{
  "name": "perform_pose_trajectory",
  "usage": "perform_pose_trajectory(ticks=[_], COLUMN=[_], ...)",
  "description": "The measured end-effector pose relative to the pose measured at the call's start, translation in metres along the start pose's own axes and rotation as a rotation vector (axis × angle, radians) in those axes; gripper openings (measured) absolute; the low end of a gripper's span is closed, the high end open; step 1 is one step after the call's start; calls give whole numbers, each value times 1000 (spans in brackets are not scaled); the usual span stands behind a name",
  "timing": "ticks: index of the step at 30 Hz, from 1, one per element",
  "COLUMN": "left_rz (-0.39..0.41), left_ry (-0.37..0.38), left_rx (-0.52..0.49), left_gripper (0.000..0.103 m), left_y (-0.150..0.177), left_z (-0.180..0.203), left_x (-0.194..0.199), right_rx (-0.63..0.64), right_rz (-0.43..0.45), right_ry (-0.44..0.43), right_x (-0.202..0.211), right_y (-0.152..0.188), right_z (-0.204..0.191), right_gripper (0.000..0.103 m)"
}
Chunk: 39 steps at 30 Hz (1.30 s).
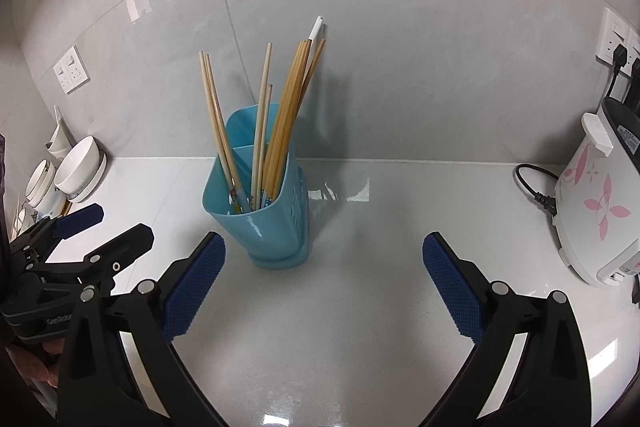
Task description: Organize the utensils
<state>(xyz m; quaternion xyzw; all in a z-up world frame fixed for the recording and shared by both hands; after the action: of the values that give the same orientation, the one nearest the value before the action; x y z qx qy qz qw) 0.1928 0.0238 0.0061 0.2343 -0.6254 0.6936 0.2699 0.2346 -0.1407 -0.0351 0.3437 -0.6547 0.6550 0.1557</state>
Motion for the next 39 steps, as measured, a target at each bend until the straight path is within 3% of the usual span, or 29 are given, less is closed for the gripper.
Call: perform_pose_trajectory(ticks=[39], left_rz=[-13], left_ry=[-17], left_rx=[14], left_gripper=[97], left_y=[4], left_z=[4], left_x=[-5], right_rx=[27], right_rz=[-13], right_ry=[-22], right_x=[-1], right_y=[0], right_z=[0], right_gripper=[95])
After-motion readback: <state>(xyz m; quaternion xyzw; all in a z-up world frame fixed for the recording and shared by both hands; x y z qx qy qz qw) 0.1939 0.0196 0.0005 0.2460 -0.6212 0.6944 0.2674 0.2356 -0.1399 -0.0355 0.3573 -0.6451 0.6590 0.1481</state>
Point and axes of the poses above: each gripper's, at about its wrist camera, not at the fingertips, and x roughly against the way its jaws point, z to its right, y to its underside, the point moved 1 cm from there along -x, roughly the way its jaws point, and after that the axes turned 7 degrees about z, right-handed, at the moved point
